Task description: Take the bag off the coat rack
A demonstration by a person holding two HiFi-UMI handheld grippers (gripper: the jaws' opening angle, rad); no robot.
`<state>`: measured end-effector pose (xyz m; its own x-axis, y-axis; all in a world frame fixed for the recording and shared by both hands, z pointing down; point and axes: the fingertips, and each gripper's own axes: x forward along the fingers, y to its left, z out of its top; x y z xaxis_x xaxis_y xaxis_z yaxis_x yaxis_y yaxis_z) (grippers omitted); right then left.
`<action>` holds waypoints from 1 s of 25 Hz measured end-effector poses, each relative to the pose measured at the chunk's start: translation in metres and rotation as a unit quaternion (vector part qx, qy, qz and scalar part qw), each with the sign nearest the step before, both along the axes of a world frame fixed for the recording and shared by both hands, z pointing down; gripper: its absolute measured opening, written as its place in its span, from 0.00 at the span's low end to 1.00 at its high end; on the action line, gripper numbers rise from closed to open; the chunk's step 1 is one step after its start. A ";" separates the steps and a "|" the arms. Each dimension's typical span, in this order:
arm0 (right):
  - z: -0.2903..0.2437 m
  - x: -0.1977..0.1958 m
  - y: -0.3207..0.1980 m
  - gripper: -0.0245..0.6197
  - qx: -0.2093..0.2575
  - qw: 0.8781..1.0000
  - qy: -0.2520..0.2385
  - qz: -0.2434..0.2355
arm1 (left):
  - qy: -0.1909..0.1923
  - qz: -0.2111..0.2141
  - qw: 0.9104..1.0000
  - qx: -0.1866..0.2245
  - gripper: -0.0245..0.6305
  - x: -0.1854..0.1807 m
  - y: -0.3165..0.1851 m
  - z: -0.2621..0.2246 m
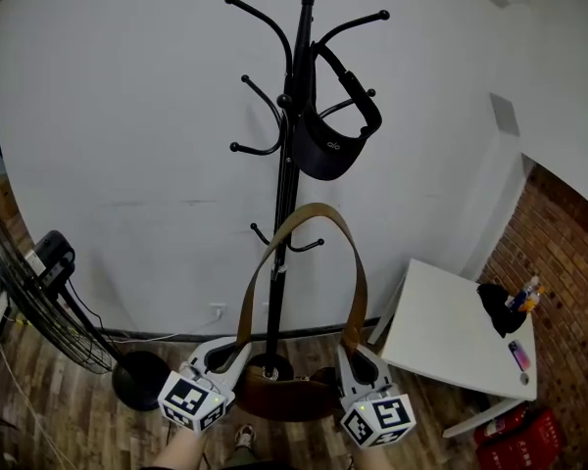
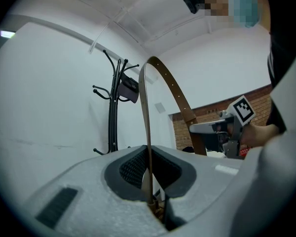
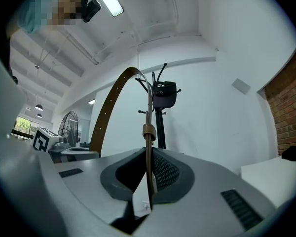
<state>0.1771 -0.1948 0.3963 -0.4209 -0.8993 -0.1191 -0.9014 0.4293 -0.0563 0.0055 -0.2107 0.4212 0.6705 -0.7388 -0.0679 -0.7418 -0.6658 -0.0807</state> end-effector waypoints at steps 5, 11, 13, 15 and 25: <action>0.017 0.009 0.013 0.08 -0.018 1.000 -0.001 0.006 | -0.005 0.005 1.000 -0.017 0.07 0.008 0.014 0.017; 0.037 0.016 0.029 0.08 -0.038 0.999 0.000 0.009 | -0.008 0.010 0.999 -0.038 0.07 0.015 0.029 0.035; 0.043 0.018 0.035 0.08 -0.045 0.999 0.000 0.011 | -0.011 0.013 0.999 -0.041 0.07 0.017 0.034 0.040; 0.049 0.019 0.040 0.08 -0.051 0.999 0.000 0.011 | -0.014 0.016 0.999 -0.042 0.07 0.018 0.039 0.044; 0.090 0.020 0.063 0.08 -0.096 0.995 0.005 0.016 | -0.024 0.021 0.997 -0.071 0.07 0.020 0.057 0.076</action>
<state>0.1969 -0.1321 0.4858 -0.3920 -0.9180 0.0601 -0.9154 0.3828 -0.1243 0.0258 -0.1533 0.4976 0.7007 -0.7102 0.0679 -0.7109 -0.7031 -0.0171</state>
